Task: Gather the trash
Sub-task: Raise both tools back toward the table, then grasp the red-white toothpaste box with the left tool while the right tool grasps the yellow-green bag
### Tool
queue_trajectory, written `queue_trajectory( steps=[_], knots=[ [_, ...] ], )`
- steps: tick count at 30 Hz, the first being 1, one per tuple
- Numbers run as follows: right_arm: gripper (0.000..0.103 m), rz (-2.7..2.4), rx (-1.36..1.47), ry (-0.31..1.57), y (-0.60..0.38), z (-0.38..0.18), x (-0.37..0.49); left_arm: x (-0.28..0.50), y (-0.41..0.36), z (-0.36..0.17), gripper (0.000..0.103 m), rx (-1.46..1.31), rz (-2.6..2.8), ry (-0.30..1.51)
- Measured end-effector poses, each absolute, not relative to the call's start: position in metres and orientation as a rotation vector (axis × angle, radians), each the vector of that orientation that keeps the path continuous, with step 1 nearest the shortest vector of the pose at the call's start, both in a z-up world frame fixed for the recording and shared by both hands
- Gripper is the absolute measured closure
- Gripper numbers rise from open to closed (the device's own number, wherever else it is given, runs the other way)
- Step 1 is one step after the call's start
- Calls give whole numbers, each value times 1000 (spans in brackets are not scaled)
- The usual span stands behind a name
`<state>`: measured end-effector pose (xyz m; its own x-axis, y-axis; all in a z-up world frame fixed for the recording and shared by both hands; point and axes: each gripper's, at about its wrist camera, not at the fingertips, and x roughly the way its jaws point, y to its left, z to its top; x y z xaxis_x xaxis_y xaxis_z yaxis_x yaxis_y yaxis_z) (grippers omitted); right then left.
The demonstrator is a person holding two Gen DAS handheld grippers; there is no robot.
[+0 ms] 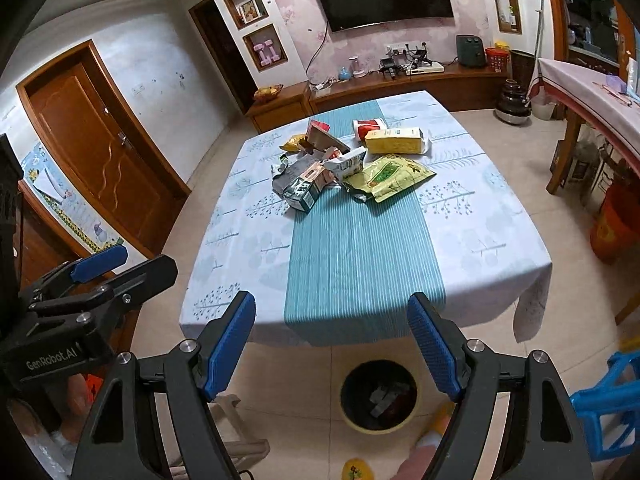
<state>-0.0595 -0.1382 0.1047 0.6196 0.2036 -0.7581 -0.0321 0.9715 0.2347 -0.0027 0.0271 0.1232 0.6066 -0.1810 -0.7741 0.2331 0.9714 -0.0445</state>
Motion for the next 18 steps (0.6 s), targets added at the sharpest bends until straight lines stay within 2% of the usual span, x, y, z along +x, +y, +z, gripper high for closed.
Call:
queue_trajectory(
  steps=[10,13,18],
  knots=[
    [26,181,302,990,-185,55,69,119,-19,77,11,102,-195,981],
    [31,188,323,1045,-205,29,115,161,-39,58,17,125,-176,1011],
    [33,232,428,1157,-237,-24,186,238,-65,25,23,135,-141,1067]
  ],
)
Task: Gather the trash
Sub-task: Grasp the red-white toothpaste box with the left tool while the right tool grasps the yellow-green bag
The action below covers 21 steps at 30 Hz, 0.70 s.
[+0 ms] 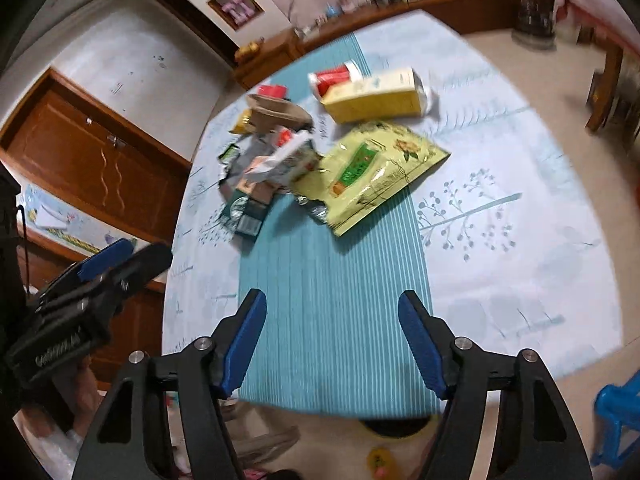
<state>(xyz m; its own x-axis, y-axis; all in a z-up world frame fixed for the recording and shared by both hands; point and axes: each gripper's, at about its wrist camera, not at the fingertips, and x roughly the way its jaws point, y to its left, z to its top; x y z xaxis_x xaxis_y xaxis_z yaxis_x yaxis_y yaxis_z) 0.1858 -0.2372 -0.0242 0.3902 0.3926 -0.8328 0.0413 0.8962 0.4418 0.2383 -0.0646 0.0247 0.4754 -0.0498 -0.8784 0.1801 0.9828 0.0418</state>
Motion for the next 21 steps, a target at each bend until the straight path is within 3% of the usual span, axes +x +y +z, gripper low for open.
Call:
queue_trajectory(
  steps=[9,15,18,21],
  knots=[
    [33,286,651,1270,-267,-110,282,322,-100,-32,36,234,-134,1165],
    [36,308,725,1264,-268,-131,318,347,-107,-60,48,252,-147,1228],
    [43,306,761,1255,-270,-135,330,355,-112,-68,56,247,-153,1255],
    [59,302,750,1261,-270,-137,339,358,-117,-76,70,249,-153,1274]
  ],
)
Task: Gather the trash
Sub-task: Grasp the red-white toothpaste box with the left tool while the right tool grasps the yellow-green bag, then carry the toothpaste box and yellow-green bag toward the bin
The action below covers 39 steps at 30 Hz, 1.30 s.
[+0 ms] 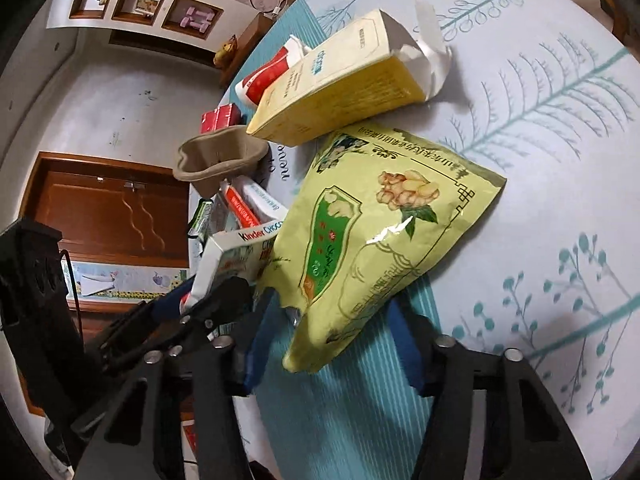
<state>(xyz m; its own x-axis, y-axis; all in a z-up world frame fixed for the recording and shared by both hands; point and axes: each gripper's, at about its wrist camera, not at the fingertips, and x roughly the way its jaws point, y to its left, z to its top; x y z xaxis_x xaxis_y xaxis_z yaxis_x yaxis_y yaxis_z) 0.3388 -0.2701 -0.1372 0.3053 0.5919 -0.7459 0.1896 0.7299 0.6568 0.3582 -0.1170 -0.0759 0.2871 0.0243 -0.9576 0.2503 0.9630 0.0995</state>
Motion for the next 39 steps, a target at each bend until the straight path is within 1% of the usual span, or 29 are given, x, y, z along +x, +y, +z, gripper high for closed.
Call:
queue_trajectory(
  steps=[1,3,4,6,7,12,17,20,23,29,39],
  knots=[
    [69,299,738,1268,-270,-139,342,358,-118,-78,75,247,-151,1283],
    [78,287,701,1281,-270,-142,348,357,-118,-78,76,234,-144,1287],
    [85,289,686,1285,-271,-143,350,356,-119,-77,78,229,-140,1285],
    [91,301,681,1282,-271,-143,348,351,-118,-73,90,219,-133,1275],
    [93,307,679,1277,-272,-142,349,348,-117,-71,91,208,-136,1278],
    [97,309,663,1239,-283,-125,337,330,-108,-55,92,127,-129,1276],
    [98,294,645,1232,-284,-114,316,302,-94,-33,92,34,-179,1254],
    [98,271,640,1215,-283,-106,298,285,-82,-20,93,-3,-236,1208],
    [98,236,652,1184,-279,-99,274,275,-64,-11,93,-86,-311,1188],
    [98,163,709,1120,-268,-90,222,257,-36,14,93,-153,-361,1161],
    [98,137,709,1034,-249,-56,135,208,3,65,93,-181,-424,1065]
  ],
)
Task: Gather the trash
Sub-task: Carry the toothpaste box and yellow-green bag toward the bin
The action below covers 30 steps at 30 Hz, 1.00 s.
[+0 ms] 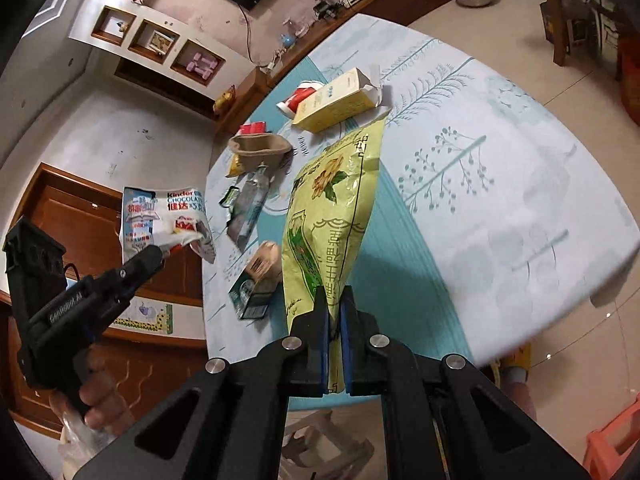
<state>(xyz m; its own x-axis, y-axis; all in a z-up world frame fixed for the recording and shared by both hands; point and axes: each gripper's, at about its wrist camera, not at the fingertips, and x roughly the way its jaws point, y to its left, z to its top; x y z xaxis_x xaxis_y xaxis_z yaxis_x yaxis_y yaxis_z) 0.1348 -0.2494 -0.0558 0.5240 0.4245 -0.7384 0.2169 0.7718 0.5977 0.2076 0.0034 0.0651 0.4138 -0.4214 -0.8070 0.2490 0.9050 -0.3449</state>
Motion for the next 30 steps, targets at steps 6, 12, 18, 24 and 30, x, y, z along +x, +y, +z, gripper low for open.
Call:
queue_trajectory(
  steps=[6,12,18,24,30],
  knots=[
    [98,140,676,1033,-228,-48,85,140,6,67,93,-98,-499,1046],
    [98,111,671,1047,-204,-64,25,61,10,40,93,23,-573,1067],
    [98,74,690,1126,-180,-99,-38,-8,21,0,93,120,-603,1157],
    [98,45,699,1246,-162,-133,-84,-46,25,-33,93,147,-599,1240],
    [98,27,652,1352,-150,-176,-112,-63,21,-87,93,170,-563,1319]
  ],
)
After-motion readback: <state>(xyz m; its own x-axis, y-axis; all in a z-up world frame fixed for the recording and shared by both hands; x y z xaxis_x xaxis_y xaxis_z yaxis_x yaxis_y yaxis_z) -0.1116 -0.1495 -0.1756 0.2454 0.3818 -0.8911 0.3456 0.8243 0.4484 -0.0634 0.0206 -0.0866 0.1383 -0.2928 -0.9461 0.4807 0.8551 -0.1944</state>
